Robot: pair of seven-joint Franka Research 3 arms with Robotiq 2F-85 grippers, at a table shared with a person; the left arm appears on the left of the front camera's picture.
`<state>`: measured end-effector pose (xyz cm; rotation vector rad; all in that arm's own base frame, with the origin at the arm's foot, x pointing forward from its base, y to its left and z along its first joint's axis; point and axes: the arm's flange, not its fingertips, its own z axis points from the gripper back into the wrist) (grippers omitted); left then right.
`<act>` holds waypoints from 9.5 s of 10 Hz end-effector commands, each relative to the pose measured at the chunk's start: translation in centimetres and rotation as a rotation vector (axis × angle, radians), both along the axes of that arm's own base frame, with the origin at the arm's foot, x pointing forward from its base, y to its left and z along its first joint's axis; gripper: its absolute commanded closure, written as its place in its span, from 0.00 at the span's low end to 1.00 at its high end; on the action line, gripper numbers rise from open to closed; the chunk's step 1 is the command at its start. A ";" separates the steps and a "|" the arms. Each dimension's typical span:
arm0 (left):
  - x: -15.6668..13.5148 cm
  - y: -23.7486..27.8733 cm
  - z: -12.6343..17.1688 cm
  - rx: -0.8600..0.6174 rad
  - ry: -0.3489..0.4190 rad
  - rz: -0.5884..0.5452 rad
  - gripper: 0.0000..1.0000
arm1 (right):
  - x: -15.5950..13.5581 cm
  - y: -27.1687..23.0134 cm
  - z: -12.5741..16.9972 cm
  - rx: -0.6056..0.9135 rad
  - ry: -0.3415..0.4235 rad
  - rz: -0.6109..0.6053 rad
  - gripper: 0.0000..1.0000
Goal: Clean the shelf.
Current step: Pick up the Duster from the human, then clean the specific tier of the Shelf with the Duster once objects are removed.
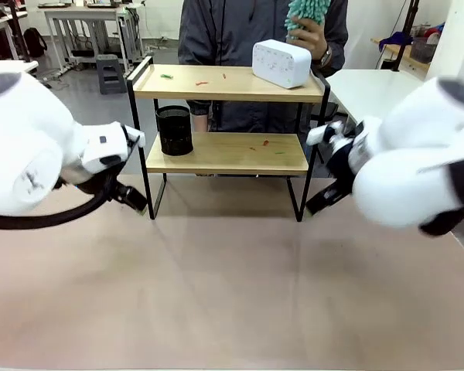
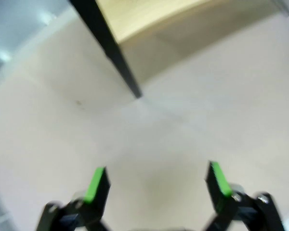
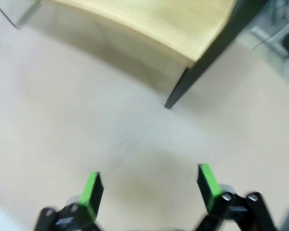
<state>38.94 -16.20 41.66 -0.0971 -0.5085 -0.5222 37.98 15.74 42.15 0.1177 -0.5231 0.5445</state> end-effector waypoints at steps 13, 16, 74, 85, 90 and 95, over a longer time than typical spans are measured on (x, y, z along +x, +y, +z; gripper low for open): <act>-6.8 33.6 4.8 -1.098 0.140 0.369 0.00 | -18.0 -37.5 11.1 1.038 0.077 -0.548 0.00; -6.8 33.6 4.8 -1.098 0.140 0.369 0.00 | -18.0 -37.5 11.1 1.038 0.077 -0.548 0.00; -6.8 33.6 4.8 -1.098 0.140 0.369 0.00 | -11.5 -15.6 35.3 0.322 -0.033 -0.165 0.88; -6.8 33.6 4.8 -1.098 0.140 0.369 0.00 | 2.6 1.0 30.9 0.198 -0.134 -0.300 0.88; -6.8 33.6 4.8 -1.098 0.140 0.369 0.00 | 7.5 7.2 26.1 0.197 -0.026 -0.282 0.88; -6.8 33.6 4.8 -1.098 0.140 0.369 0.00 | 8.3 14.2 24.6 0.291 0.157 0.036 0.88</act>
